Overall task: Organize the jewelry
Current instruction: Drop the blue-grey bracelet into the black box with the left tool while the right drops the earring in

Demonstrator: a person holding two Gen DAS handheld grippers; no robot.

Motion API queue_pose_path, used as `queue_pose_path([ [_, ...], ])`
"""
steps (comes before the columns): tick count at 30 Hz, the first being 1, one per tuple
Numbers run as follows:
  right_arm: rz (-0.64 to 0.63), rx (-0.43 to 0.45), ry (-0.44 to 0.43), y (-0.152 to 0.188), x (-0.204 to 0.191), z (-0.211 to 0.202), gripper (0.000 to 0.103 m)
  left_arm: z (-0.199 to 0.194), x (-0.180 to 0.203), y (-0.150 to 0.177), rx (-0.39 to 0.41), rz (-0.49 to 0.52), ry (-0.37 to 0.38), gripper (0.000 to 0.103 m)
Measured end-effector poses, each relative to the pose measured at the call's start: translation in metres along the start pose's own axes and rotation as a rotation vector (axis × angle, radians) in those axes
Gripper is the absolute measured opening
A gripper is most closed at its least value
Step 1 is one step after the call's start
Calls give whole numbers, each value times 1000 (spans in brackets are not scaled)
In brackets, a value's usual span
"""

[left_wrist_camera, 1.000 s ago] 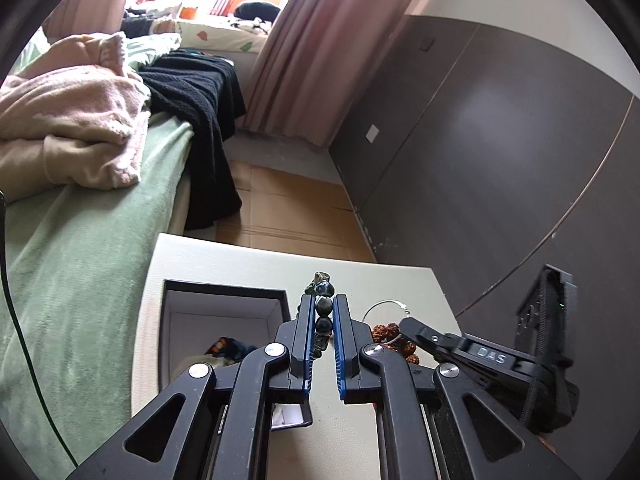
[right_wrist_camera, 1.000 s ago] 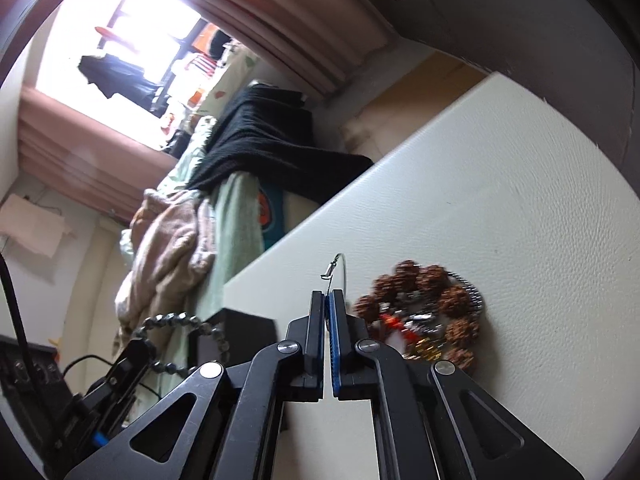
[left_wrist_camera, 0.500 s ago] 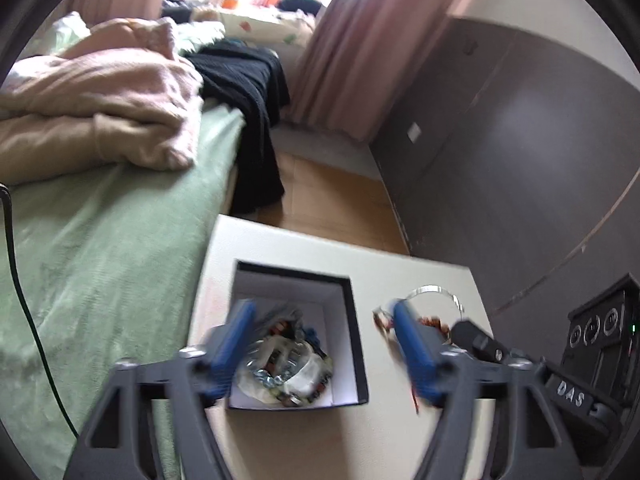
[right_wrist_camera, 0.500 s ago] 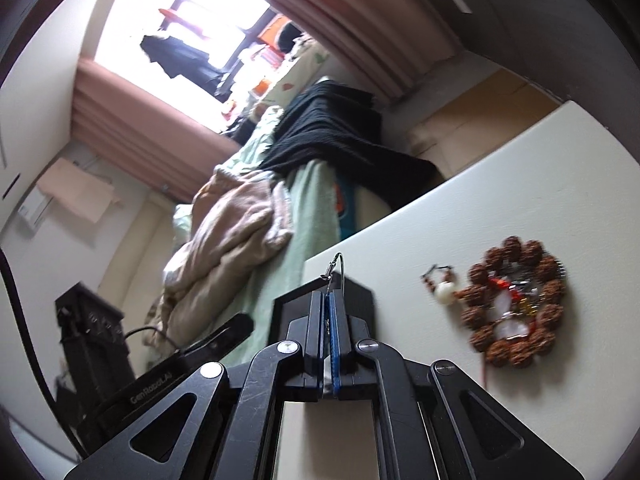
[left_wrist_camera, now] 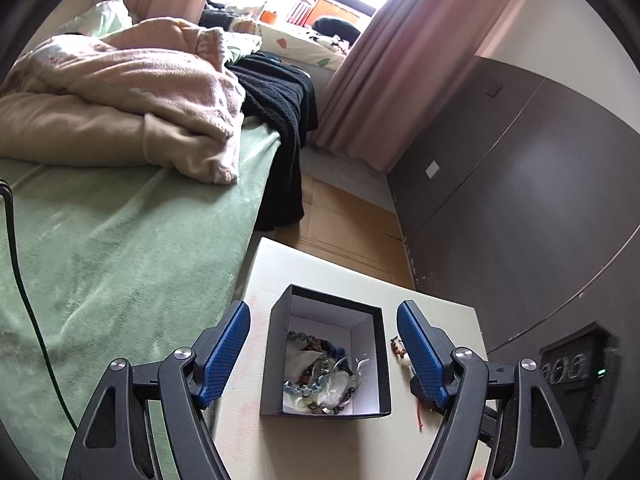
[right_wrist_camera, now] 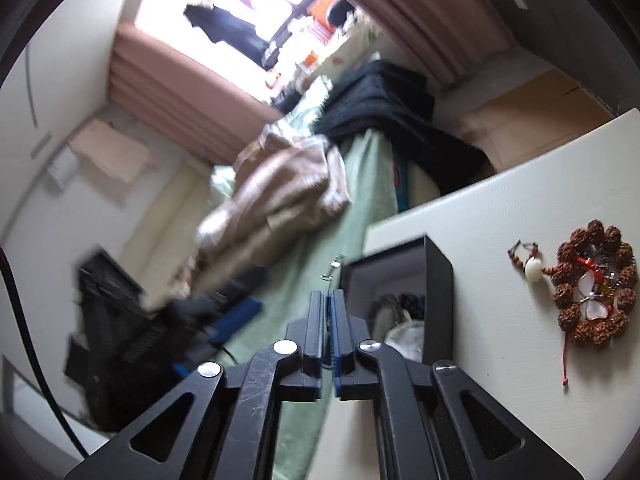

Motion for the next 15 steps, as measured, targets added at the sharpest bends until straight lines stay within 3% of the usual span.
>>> queue_pose_path([
  [1, 18, -2, 39, 2, 8, 2, 53, 1, 1, 1, -4, -2, 2, 76],
  [6, 2, 26, 91, -2, 19, -16, 56, 0, 8, 3, -8, 10, 12, 76],
  [10, 10, 71, 147, -3, 29, -37, 69, 1, 15, 9, -21, 36, 12, 76],
  [15, 23, 80, 214, 1, 44, -63, 69, 2, 30, 20, -38, 79, 29, 76],
])
Point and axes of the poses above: each gripper's, at about its wrist camera, not at the fingertips, and z roughly the way its jaws point, x to its right, y to its underside, the point moved 9 cm from there along z, roughly the way its jaws point, and after that the axes turned 1 degree about y, right-handed, at the moved point
